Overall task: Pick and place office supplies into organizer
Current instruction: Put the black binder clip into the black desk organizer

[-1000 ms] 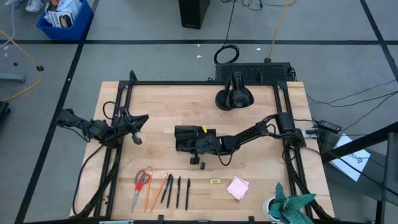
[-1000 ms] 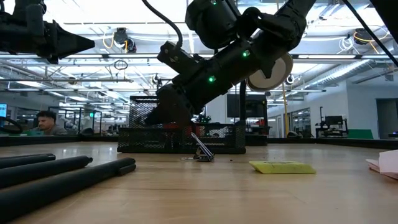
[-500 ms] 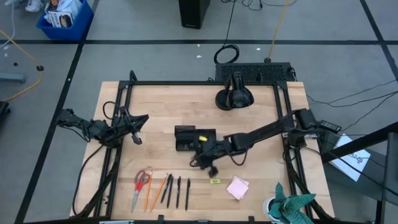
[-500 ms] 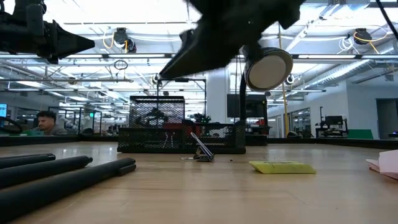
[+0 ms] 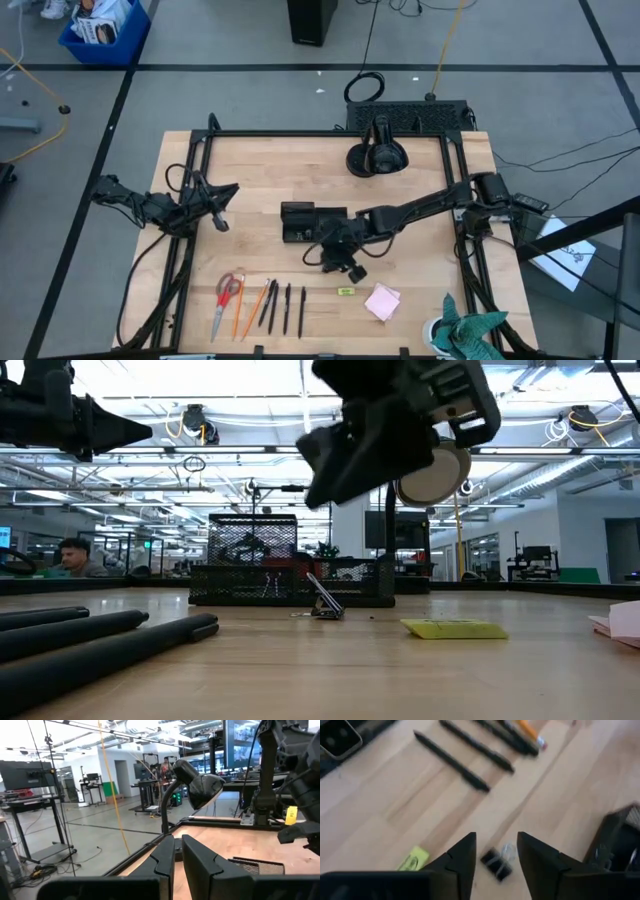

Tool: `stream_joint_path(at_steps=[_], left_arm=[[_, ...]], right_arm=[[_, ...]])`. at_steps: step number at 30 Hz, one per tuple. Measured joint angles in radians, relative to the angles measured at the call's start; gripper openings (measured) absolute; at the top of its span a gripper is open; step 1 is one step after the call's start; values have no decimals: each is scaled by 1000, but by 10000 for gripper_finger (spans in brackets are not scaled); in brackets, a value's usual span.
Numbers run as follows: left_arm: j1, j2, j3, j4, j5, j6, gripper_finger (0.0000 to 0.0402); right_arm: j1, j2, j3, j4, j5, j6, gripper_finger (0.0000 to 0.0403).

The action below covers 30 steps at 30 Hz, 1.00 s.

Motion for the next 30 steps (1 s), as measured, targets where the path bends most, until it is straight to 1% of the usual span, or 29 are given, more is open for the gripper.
stream_joint_path(at_steps=[4, 6, 8, 11, 14, 17, 21, 27, 30], left_arm=[[0, 0, 0, -6, -5, 4, 42], [0, 0, 0, -12, -5, 4, 42], [0, 0, 0, -18, -5, 3, 42], [0, 0, 0, -36, -5, 3, 42], [0, 0, 0, -52, -5, 3, 42], [0, 0, 0, -56, -5, 3, 42], [0, 0, 0, -57, -5, 3, 42], [0, 0, 0, -56, -5, 2, 42], [0, 0, 0, -57, -5, 2, 42]], right_arm=[[-22, 67, 100, -90, 0, -51, 152], [-29, 105, 135, -144, -34, -94, 153], [-32, 133, 160, -152, -73, -124, 153], [-40, 154, 171, -167, -108, -152, 153], [-48, 173, 169, -179, -102, -182, 153], [-53, 182, 170, -152, -102, -190, 153], [-54, 193, 170, -151, -119, -205, 153], [-55, 229, 173, -124, -129, -199, 153], [-54, 254, 169, -141, -128, -186, 153]])
